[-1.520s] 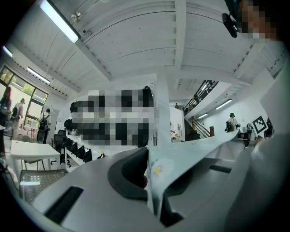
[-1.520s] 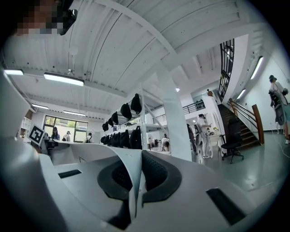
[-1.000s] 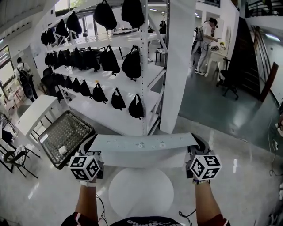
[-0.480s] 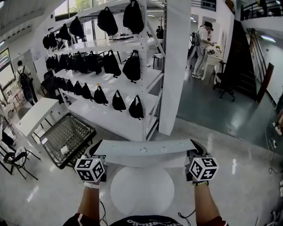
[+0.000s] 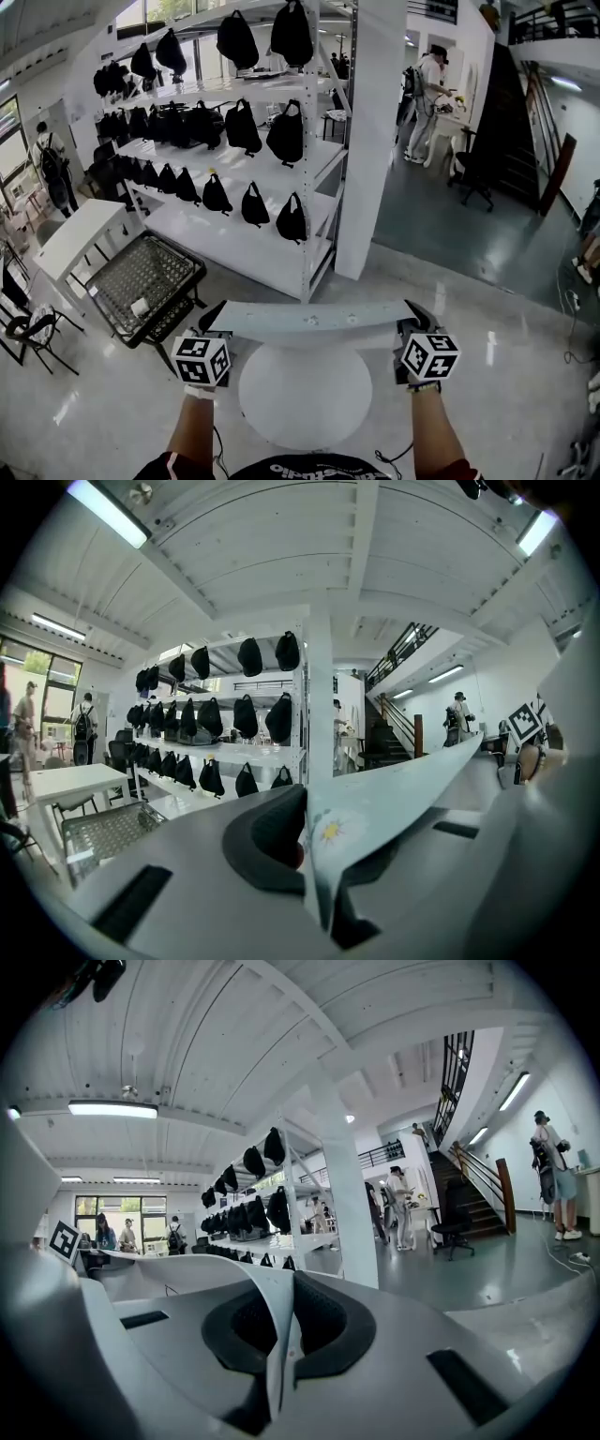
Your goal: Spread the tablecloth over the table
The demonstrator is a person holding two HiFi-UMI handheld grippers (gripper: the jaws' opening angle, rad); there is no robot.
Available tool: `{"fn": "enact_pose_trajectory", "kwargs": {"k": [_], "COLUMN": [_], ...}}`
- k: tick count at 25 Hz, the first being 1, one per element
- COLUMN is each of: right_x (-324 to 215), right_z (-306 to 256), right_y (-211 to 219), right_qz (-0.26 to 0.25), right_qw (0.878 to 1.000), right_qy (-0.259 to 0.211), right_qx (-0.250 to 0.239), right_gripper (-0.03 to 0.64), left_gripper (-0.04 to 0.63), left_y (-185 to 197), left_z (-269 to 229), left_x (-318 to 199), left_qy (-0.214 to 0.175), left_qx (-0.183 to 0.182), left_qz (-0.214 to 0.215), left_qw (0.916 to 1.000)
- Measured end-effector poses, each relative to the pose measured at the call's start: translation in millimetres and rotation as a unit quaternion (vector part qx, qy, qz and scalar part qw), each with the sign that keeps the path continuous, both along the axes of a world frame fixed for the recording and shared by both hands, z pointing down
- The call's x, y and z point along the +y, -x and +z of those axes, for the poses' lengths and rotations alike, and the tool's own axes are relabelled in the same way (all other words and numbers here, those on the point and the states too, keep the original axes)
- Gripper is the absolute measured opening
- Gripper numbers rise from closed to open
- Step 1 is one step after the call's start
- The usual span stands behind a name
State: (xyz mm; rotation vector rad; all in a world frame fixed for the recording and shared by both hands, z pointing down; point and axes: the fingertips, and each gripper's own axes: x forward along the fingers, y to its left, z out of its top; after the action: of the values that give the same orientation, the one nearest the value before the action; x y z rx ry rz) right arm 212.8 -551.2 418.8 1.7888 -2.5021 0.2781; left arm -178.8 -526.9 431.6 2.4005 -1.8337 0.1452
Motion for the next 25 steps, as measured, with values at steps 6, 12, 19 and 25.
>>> {"fn": "enact_pose_trajectory", "kwargs": {"k": [6, 12, 19, 25], "right_x": [26.5, 52.9, 84.6, 113.7], "right_z": [20.8, 50.4, 77.1, 107.4], "right_y": [1.3, 0.3, -1.8, -5.0], "right_qz": [0.005, 0.017, 0.032, 0.04], "right_qw": [1.0, 0.999, 0.996, 0.993], "right_qy": [0.024, 0.05, 0.073, 0.104], "right_qx": [0.005, 0.011, 0.029, 0.039], "right_gripper": [0.026, 0.026, 0.029, 0.031], "left_gripper": [0.026, 0.026, 0.026, 0.026], "left_y": [0.8, -1.2, -3.4, -8.4], "left_z": [24.4, 52.6, 79.6, 104.4], "left_x": [19.2, 42.8, 68.5, 87.4], "left_qy": [0.038, 0.052, 0.075, 0.101], "left_qx": [0.014, 0.024, 0.04, 0.049], "left_qz": [0.011, 0.019, 0.019, 0.021], "left_qw": [0.9991, 0.9982, 0.9962, 0.9935]}}
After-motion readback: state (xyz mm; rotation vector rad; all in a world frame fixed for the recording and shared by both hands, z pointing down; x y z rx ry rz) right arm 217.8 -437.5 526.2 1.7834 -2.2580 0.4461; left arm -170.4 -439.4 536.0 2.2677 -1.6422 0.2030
